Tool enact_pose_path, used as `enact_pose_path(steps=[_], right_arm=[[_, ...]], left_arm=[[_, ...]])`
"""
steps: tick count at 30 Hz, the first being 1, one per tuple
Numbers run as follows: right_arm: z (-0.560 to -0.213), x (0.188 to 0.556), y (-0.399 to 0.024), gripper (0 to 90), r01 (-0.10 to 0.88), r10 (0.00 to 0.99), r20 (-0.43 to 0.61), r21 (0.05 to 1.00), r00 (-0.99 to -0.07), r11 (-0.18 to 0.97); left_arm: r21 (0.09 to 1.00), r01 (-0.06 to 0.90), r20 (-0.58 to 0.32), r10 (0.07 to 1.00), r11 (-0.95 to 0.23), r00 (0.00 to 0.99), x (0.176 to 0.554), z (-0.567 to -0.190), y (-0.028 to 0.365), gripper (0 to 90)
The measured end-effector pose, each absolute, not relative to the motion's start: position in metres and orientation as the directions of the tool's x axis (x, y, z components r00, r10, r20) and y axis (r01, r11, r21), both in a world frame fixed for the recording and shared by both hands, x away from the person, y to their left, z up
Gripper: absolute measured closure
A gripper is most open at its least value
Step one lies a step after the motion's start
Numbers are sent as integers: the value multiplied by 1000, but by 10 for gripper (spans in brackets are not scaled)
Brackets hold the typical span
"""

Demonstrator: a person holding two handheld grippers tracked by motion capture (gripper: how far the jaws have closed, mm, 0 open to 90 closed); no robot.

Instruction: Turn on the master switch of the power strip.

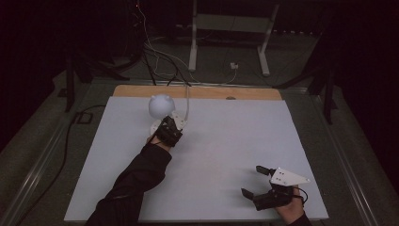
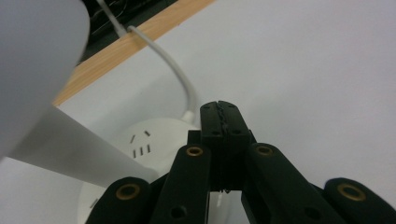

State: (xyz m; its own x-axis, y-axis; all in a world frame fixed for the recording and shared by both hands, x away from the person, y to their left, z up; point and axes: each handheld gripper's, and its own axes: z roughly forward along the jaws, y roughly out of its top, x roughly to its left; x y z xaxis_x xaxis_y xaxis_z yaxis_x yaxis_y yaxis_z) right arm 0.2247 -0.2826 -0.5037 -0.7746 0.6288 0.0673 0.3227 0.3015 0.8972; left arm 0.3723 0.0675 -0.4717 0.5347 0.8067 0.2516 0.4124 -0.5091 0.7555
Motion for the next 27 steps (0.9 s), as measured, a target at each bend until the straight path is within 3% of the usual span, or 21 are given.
enact_pose_path(steps=[1, 7, 14, 17, 18, 21, 27], right_arm=[[-504, 225, -283, 0, 322, 629, 67, 897, -775, 302], [-504, 225, -282, 0, 322, 628, 65, 896, -776, 305], [-503, 225, -282, 0, 321, 629, 65, 897, -774, 303], [-503, 225, -282, 0, 322, 630, 65, 897, -774, 303], [-503, 225, -282, 0, 321, 630, 64, 897, -774, 303], [-503, 225, -282, 0, 322, 630, 66, 897, -774, 302], [-503, 225, -282, 0, 322, 629, 67, 897, -774, 301]], left_arm=[[758, 410, 251, 807, -508, 535, 371, -470, 67, 818], [770, 416, 207, 807, -483, 553, 364, -461, 66, 680], [788, 447, 103, 807, -423, 582, 359, -455, 69, 420], [779, 456, 92, 798, -430, 595, 357, -454, 69, 263], [775, 465, 84, 798, -429, 597, 357, -453, 68, 159], [763, 483, 48, 782, -430, 621, 354, -453, 68, 19], [778, 475, -14, 746, -410, 666, 345, -446, 74, 2]])
